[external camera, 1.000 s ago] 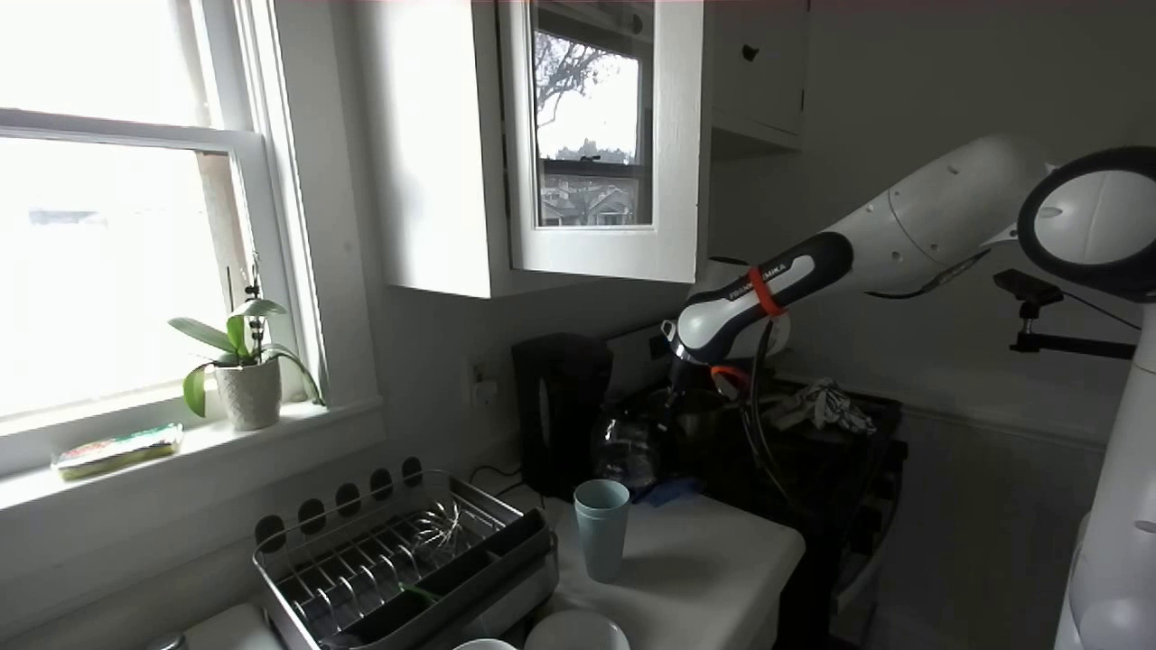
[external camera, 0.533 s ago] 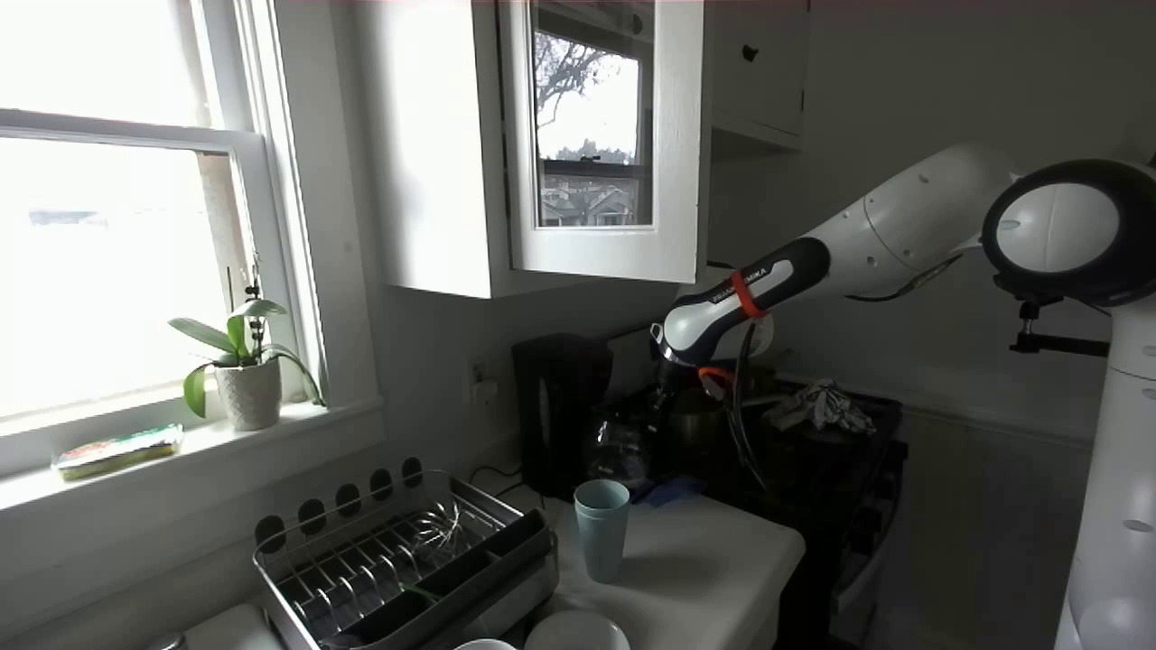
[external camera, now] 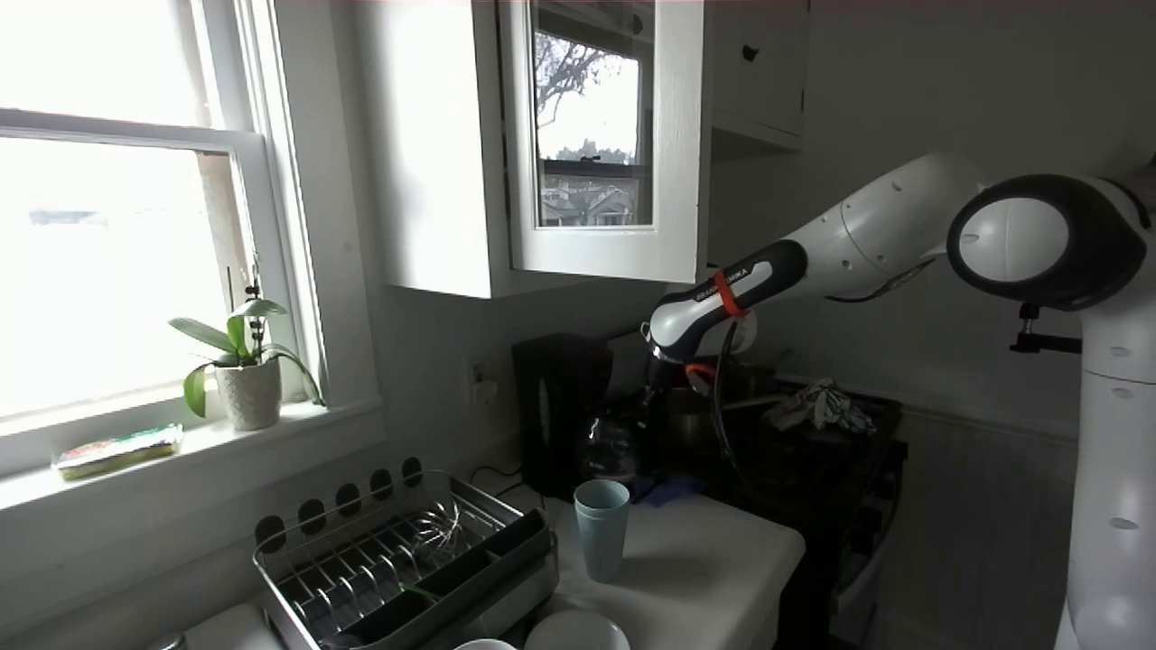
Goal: Place the kettle on the coffee maker stand
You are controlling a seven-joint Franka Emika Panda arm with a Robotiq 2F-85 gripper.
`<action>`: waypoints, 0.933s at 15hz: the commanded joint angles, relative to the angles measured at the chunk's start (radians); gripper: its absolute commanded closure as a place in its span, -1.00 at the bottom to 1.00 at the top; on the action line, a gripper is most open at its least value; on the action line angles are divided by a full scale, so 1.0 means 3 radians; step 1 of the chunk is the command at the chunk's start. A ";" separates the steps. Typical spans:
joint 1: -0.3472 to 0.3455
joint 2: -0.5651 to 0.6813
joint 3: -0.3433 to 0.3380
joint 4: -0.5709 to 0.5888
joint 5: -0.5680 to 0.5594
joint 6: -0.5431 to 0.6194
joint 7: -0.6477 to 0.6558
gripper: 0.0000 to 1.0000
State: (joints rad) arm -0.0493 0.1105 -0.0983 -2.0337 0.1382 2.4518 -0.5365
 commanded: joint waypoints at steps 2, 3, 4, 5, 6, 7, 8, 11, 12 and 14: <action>-0.0091 0.0062 0.0103 0.0091 -0.0020 -0.0029 0.0037 0.34; -0.0095 0.0091 0.0113 0.0127 -0.0021 -0.0035 0.0048 0.34; -0.0097 0.0114 0.0122 0.0157 -0.0022 -0.0044 0.0057 0.34; -0.0098 0.0127 0.0125 0.0173 -0.0023 -0.0047 0.0061 0.34; -0.0100 0.0130 0.0126 0.0177 -0.0023 -0.0051 0.0061 0.34; -0.0101 0.0130 0.0127 0.0178 -0.0022 -0.0052 0.0061 0.34; -0.0103 0.0130 0.0128 0.0178 -0.0022 -0.0053 0.0061 0.34; -0.0107 0.0130 0.0131 0.0178 -0.0022 -0.0054 0.0061 0.34; -0.0107 0.0130 0.0132 0.0178 -0.0022 -0.0054 0.0061 0.83; -0.0113 0.0154 0.0135 0.0223 -0.0023 -0.0095 0.0094 0.83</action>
State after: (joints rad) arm -0.0627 0.1502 -0.0785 -1.9821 0.1376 2.4371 -0.5238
